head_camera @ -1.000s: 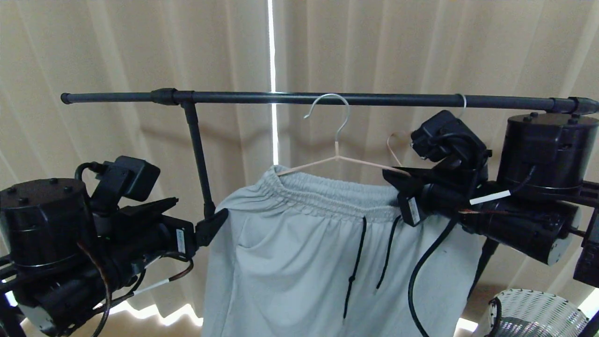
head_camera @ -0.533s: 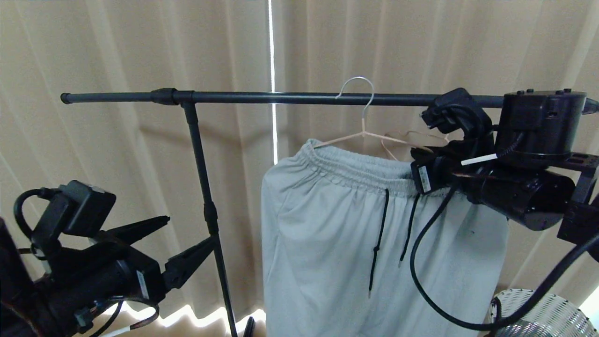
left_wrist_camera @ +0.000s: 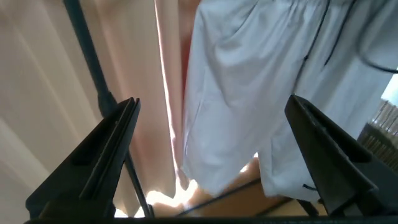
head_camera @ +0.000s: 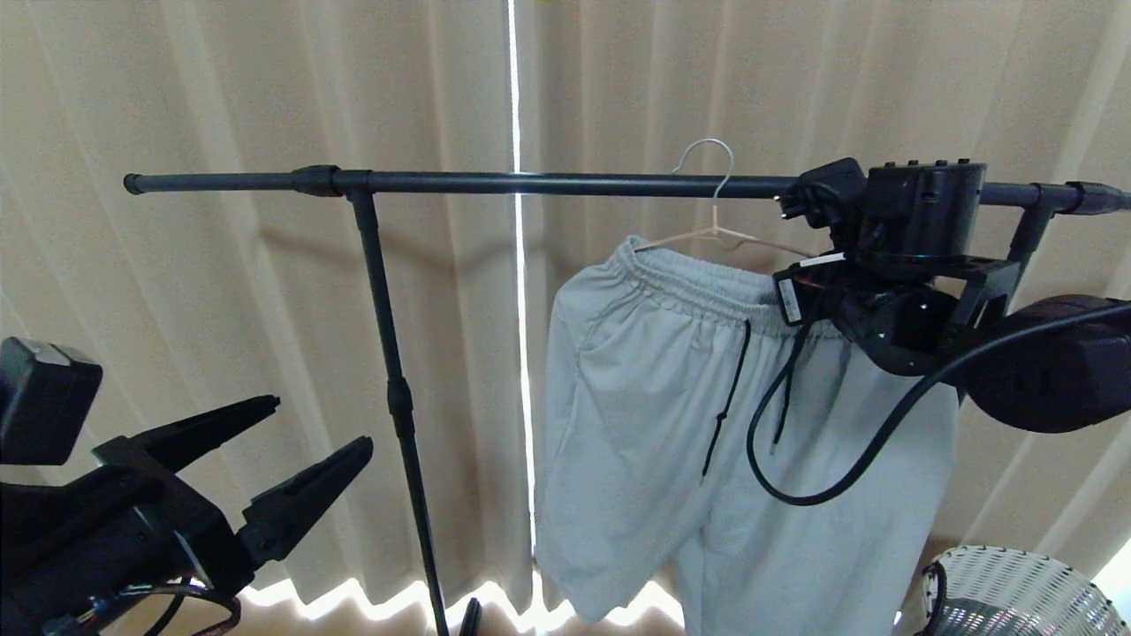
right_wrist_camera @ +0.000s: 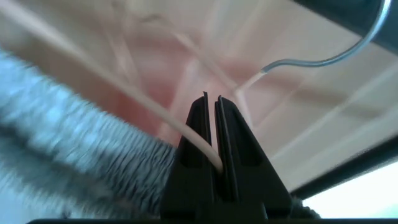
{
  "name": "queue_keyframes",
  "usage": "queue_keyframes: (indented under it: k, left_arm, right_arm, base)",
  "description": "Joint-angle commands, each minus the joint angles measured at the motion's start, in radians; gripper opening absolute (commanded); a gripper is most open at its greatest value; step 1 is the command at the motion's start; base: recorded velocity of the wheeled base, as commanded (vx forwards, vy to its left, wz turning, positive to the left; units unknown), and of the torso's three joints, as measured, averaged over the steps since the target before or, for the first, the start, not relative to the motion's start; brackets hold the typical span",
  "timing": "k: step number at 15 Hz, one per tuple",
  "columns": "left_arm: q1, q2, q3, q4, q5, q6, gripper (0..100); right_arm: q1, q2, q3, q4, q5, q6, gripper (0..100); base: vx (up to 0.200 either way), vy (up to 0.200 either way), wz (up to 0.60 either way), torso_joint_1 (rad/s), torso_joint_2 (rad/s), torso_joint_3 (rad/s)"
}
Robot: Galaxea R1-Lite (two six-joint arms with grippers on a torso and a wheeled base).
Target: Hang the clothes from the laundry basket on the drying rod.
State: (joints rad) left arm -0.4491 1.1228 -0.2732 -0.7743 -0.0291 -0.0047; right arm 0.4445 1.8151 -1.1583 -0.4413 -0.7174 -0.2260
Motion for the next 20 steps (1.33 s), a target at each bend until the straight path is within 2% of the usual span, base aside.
queue_keyframes:
  k: [1,4,8,14,20]
  left_arm:
    - [0.001,-0.035,-0.006,0.001,0.0,0.0,100]
    - [0.038,-0.043,-0.015,0.001,0.0,0.0,100]
    - [0.041,-0.046,-0.02,0.001,0.0,0.0,100]
    - [0.04,-0.051,-0.02,0.001,0.0,0.0,100]
    - [0.041,-0.051,-0.021,0.001,0.0,0.0,100]
  right_arm:
    - [0.0,0.047,-0.029,0.001,-0.008,-0.001,0]
    - [0.003,0.061,-0.043,-0.001,-0.037,-0.001,0]
    - [-0.015,0.059,-0.096,0.004,-0.066,-0.004,0]
    - [-0.027,0.085,-0.089,0.004,-0.094,-0.023,0]
    - [0.034,0.081,-0.049,0.003,-0.091,-0.03,0]
  base:
    - [0.0,0.0,0.0,0.0,0.0,0.0]
    - [0.0,0.0,0.0,0.0,0.0,0.0]
    - [0.0,0.0,0.0,0.0,0.0,0.0]
    - [0.0,0.0,0.0,0.0,0.0,0.0]
    - [0.0,0.0,0.0,0.0,0.0,0.0]
